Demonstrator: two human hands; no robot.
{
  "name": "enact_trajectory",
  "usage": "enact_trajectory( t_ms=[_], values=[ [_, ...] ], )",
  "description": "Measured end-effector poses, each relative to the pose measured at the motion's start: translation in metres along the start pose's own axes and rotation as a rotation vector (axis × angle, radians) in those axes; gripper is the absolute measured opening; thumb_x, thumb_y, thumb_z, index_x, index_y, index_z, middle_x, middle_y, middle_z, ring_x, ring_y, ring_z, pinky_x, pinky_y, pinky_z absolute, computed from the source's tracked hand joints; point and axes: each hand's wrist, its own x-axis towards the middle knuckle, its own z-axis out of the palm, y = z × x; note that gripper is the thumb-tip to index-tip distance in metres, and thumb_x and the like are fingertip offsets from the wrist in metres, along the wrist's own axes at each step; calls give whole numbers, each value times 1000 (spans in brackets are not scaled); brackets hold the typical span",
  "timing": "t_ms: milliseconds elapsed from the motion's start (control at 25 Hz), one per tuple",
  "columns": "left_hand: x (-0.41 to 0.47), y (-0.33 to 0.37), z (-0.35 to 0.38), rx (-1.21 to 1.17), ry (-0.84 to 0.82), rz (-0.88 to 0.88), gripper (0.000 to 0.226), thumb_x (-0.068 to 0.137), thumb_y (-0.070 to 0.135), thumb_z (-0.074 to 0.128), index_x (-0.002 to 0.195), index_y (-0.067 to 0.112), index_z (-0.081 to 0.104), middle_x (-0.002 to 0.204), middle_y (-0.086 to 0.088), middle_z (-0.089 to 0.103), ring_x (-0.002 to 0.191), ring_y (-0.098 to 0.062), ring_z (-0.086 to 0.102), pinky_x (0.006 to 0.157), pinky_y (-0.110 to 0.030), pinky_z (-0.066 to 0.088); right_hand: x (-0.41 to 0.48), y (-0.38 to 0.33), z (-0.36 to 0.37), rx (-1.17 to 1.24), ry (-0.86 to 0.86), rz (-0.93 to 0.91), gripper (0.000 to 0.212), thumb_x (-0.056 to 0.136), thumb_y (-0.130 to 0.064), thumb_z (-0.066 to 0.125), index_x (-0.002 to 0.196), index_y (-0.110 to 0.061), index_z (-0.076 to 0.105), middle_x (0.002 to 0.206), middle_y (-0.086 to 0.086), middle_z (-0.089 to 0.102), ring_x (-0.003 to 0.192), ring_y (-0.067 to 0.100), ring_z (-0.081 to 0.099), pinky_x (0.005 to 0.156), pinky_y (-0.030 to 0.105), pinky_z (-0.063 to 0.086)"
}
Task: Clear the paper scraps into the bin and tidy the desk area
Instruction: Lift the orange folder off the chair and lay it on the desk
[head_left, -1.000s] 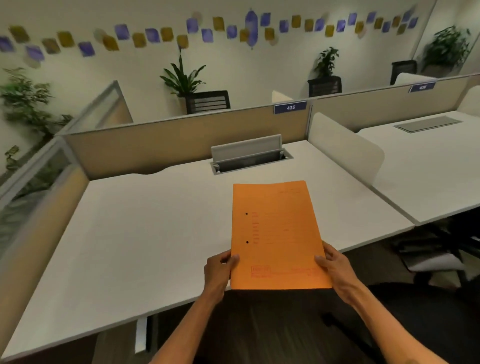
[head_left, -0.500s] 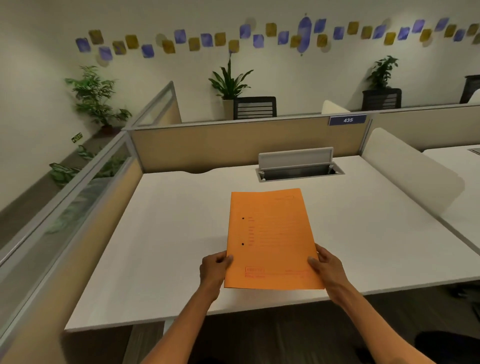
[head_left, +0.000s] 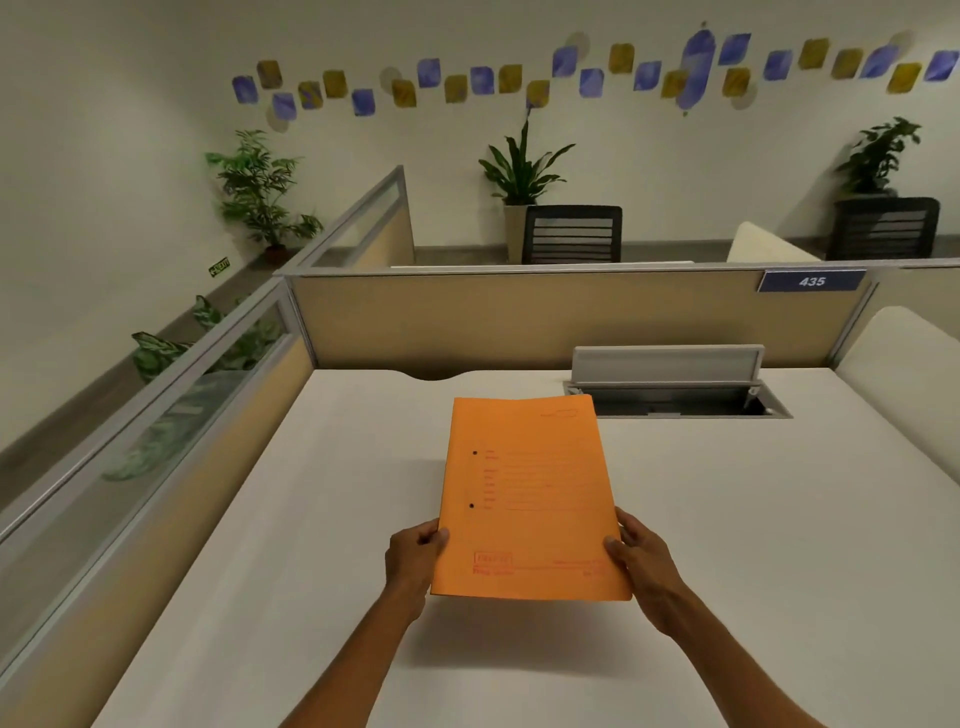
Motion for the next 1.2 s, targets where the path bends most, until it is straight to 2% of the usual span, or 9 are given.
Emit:
enact_trajectory(
  t_ms=[280,400,560,720,840,1000,1200],
  values=[
    [108,19,33,39,58,-38,29,97,13,62,125,12,70,100,-1,72,100,-28,68,93,-47,56,130,-5,13,-29,-24,47,46,103,-9,50,149,-15,42,138,10,57,115,33,61,96,51,53],
    [148,26,46,67,82,-46,29,97,15,62,125,13,69,101,-2,71,100,-26,67,90,-38,55,175,-4,18,-34,-34,60,45,104,-9,49,148,-14,42,132,8,58,107,29,63,88,44,54],
    [191,28,62,136,123,-33,28,97,18,62,123,13,70,98,-1,69,95,-24,62,80,-28,46,221,0,24,-47,-38,77,44,104,-9,48,147,-13,42,133,9,58,110,30,62,88,42,54],
    [222,28,77,189,149,-24,28,96,18,62,122,10,71,108,-7,71,101,-27,63,88,-33,50,255,5,28,-81,-23,93,41,105,-10,48,145,-13,44,132,9,59,110,32,62,94,49,53],
    [239,29,87,215,180,-8,27,96,16,63,120,7,71,111,-11,72,103,-32,63,92,-38,52,274,9,30,-78,-7,110,39,104,-9,48,143,-13,45,127,7,60,106,30,63,89,46,54],
    [250,33,99,273,254,14,27,95,16,64,119,8,72,114,-11,72,99,-29,63,91,-36,49,290,10,29,-74,41,121,37,102,-5,51,138,-13,50,125,9,62,104,30,63,83,42,54],
    [239,36,105,361,334,28,27,91,17,70,116,8,73,113,-11,73,103,-30,65,95,-37,48,288,9,25,-163,95,116,34,100,-11,56,135,-11,52,130,14,62,106,32,63,98,51,52]
  ],
)
